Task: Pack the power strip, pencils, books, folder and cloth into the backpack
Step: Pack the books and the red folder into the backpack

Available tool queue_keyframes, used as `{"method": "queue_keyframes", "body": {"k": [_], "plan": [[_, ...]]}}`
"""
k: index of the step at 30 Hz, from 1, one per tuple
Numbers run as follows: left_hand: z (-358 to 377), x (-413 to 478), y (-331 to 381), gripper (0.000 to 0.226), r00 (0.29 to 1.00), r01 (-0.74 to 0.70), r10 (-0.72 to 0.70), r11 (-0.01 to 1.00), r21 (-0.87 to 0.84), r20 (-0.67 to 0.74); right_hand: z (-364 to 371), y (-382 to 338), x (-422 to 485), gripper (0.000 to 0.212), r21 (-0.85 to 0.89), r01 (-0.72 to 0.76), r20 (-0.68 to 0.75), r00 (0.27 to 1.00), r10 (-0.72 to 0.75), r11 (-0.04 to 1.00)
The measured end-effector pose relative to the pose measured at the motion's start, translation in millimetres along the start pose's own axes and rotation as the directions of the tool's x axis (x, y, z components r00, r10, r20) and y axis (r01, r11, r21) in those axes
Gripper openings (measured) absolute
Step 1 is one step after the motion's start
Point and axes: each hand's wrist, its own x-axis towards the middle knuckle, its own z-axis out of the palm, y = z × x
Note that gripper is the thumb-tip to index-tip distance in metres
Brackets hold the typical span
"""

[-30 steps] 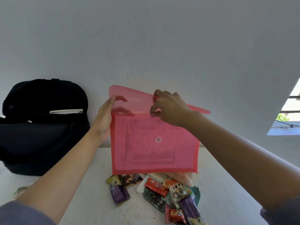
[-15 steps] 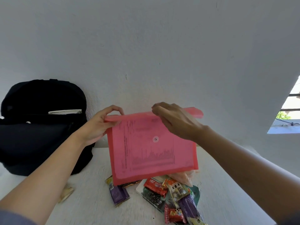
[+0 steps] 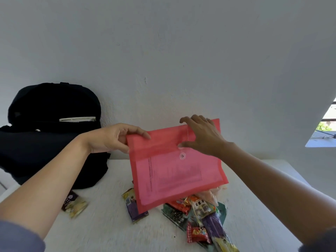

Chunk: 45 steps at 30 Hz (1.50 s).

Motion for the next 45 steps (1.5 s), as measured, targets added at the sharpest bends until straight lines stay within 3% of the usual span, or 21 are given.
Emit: {"method": "queue_keyframes", "body": {"k": [3,5,8,11,15,21,24,29,33,38,42,45], "plan": [[1.5,0.5,4.1,0.051,1.0,0.021,-0.021,0.999,-0.031,0.002,1.7,-5.0,3.7,0.064,-0.045,0.031,-0.086,0.996,-0.034,0.999],[6.5,7.3,11.5,0.035,0.981,0.095,-0.076,0.99,0.103,-0.178,2.5,-9.9,5.5,0.051,-0.066,0.096,-0.134,0.985,-0.105,0.993],[15.4,24.5,26.8,0.037,0.928,0.277,-0.148,0.887,0.369,-0.341,1.1,-22.6,8.1,0.032,-0.087,0.2,-0.167,0.963,-0.212,0.976],[29.2,45.4,46.4,0.047,0.935,0.334,-0.201,0.779,0.531,-0.293,-8.9,-35.4,11.1,0.024,-0.047,0.275,-0.126,0.952,-0.279,0.96],[44.9,65.9,65.8,0.039,0.962,0.262,-0.128,0.69,0.674,-0.242,-25.8,-45.3,12.4,0.032,0.033,0.354,-0.188,0.921,-0.342,0.935],[38.2,56.4,85.8,0.044,0.956,0.24,-0.097,0.806,0.542,-0.278,-41.1,-22.1,3.6,0.032,-0.196,0.397,-0.428,0.788,-0.442,0.897],[39.4,50.0,92.4,0.027,0.946,0.208,-0.09,0.906,0.369,-0.313,-40.8,-12.4,1.3,0.021,-0.291,0.397,-0.494,0.717,-0.492,0.87],[40.6,43.9,101.6,0.029,0.933,0.099,-0.043,0.985,0.141,-0.356,-35.7,-7.2,-5.7,0.043,-0.311,0.463,-0.409,0.723,-0.557,0.83],[39.0,39.4,106.8,0.03,0.947,0.056,-0.027,0.995,0.083,-0.32,-40.1,-9.7,-4.9,0.027,-0.28,0.484,-0.475,0.68,-0.558,0.829],[31.3,36.9,110.8,0.039,0.924,0.019,-0.039,0.998,-0.059,-0.379,-40.9,-8.7,-4.2,0.024,-0.252,0.42,-0.561,0.67,-0.485,0.872],[29.1,39.1,110.9,0.039,0.93,0.03,-0.056,0.997,-0.076,-0.364,-39.4,-6.1,2.3,0.015,-0.219,0.396,-0.634,0.636,-0.439,0.892],[31.0,39.9,110.2,0.037,0.94,0.013,-0.038,0.997,-0.075,-0.338,-48.2,-7.3,8.1,0.008,-0.193,0.377,-0.627,0.663,-0.409,0.906]]}}
